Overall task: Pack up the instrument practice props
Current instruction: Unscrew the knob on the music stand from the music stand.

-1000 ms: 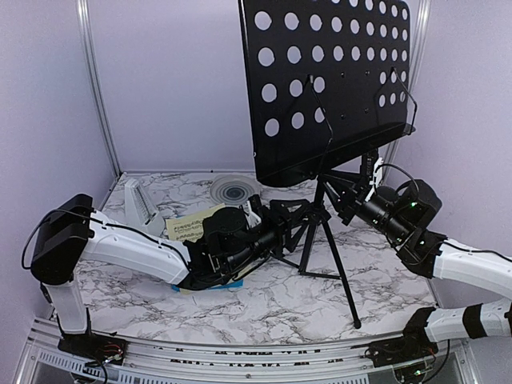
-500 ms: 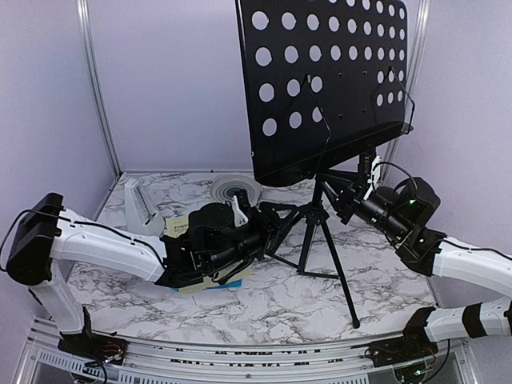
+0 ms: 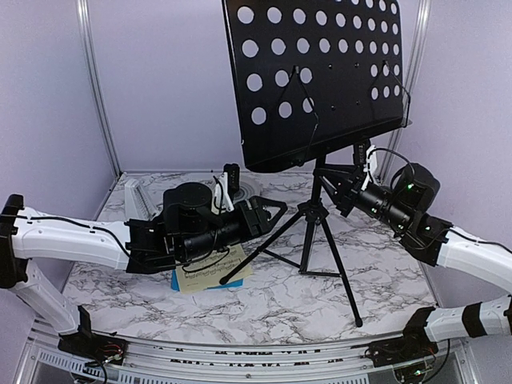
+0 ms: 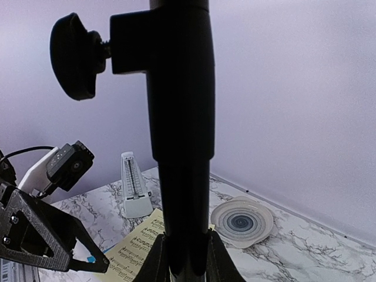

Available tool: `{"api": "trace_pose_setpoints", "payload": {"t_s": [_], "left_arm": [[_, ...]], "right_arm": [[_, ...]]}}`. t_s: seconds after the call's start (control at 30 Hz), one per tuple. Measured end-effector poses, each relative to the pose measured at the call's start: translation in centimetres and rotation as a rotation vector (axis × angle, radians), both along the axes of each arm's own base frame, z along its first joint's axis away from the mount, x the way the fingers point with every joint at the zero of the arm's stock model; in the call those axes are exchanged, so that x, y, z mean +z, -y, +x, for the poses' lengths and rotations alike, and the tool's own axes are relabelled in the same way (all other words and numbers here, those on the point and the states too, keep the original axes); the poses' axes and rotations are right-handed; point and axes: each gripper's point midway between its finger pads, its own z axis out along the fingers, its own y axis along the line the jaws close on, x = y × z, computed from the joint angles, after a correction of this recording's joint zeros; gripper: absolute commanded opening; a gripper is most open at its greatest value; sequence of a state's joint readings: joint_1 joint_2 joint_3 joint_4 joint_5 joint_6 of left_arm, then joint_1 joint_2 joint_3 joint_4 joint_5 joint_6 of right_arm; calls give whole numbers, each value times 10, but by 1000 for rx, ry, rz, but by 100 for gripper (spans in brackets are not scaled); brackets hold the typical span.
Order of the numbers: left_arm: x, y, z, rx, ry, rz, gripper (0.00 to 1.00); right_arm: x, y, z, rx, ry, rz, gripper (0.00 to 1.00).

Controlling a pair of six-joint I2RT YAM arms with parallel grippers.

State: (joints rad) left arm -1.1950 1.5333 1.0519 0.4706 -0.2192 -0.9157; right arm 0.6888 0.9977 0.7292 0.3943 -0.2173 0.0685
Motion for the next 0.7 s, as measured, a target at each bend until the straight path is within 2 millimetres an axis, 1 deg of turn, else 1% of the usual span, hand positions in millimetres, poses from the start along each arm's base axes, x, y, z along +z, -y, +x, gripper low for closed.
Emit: {"api": "trace_pose_setpoints", "payload": {"t_s": [0.07,0.17,0.33,0.57,0.7], "left_arm": [[7,-8,2,-8,42,32,64],[23,-21,7,-15,114,56,68],[43,-35,9,-31,222,96,68],[67,-47,-2,-70,348,123,68],[82,-54,-10,-89,405,119,69]], "right_arm": [[1,0,1,-6,-4,-5,0],[1,1,1,-9,-7,-10,0],[1,1,1,-11,-5,-11,0],[0,2,0,-13,-2,-12,0],[-3,9,-6,-19,15,-1,0]]}}
